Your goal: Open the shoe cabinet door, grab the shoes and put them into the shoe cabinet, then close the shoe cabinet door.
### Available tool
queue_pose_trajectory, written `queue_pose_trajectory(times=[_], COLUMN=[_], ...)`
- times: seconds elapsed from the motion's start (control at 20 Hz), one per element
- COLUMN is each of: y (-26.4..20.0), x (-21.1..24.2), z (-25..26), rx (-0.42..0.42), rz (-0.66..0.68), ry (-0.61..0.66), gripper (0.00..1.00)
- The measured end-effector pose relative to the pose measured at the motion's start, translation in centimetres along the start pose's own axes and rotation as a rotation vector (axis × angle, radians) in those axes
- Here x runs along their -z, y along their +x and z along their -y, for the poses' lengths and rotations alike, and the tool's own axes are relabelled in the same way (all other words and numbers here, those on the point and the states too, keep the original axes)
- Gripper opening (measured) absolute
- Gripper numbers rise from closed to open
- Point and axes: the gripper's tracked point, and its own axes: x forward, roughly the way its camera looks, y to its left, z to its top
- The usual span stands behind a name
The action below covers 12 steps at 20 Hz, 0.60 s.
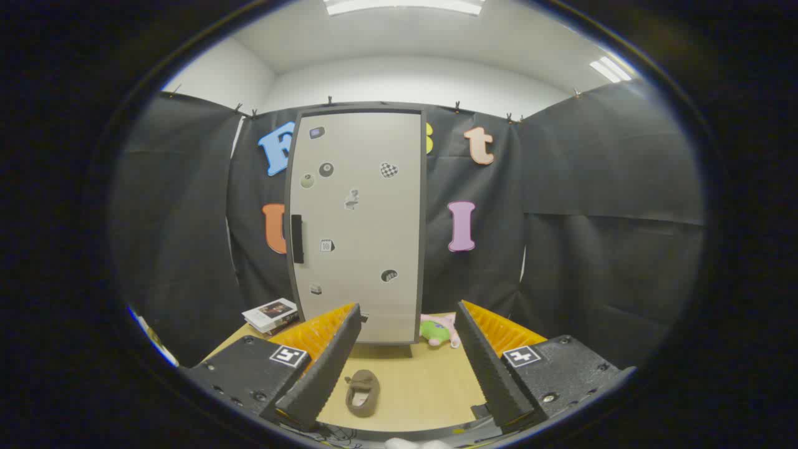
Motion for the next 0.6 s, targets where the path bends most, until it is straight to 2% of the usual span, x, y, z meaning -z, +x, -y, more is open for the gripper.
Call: queue_pose_trajectory(times=[0.6], y=[0.7], x=[1.2], z=[0.5], rx=[0.016], rz=[-0.023], ry=[0.003], gripper=[0.99])
